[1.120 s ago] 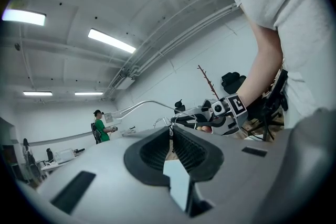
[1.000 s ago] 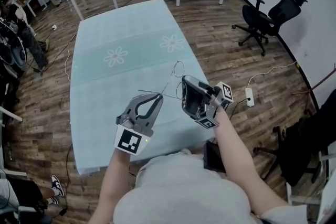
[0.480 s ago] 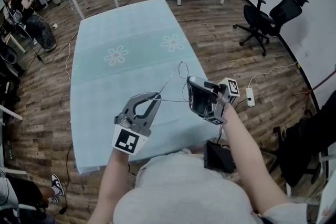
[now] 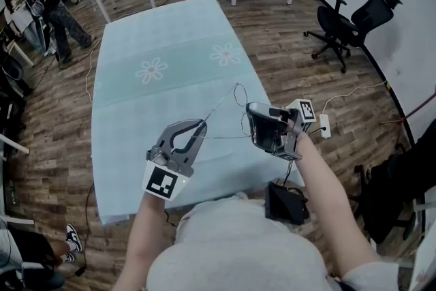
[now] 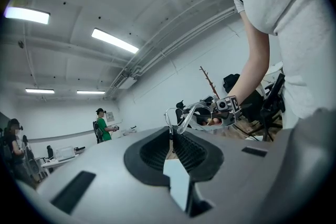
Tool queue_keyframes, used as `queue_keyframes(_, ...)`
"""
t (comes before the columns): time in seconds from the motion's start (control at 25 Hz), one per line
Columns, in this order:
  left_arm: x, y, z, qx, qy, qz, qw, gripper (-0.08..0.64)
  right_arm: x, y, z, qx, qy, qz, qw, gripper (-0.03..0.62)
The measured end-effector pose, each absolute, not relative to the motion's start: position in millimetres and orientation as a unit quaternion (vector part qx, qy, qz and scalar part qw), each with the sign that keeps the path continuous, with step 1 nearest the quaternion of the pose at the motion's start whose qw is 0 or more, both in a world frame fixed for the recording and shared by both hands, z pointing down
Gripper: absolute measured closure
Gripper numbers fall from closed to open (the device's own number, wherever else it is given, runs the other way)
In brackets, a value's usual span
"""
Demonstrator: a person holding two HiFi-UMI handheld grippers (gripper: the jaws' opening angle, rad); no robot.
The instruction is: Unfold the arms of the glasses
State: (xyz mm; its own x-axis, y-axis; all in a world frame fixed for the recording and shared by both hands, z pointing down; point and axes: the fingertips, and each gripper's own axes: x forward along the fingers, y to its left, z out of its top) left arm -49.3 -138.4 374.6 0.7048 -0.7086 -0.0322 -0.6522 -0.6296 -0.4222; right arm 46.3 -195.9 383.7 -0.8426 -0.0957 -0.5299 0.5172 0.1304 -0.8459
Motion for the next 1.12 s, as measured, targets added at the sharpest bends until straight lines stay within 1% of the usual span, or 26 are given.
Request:
queue_keyframes(0.68,-69.1,-143.3,370.4,-0.903,0.372,-0.067,0.202,0.532,43.0,-186.9,386.4,0.151,0.724,-0.646,0.187,0.581)
queue_keyframes(1.12,-74.8,-150.3,367.1,-0.899,0.385,-0.07,0.199,0.532,37.8,-174.5,397.1,0.149,0.734,-0.65,0.128,0.581)
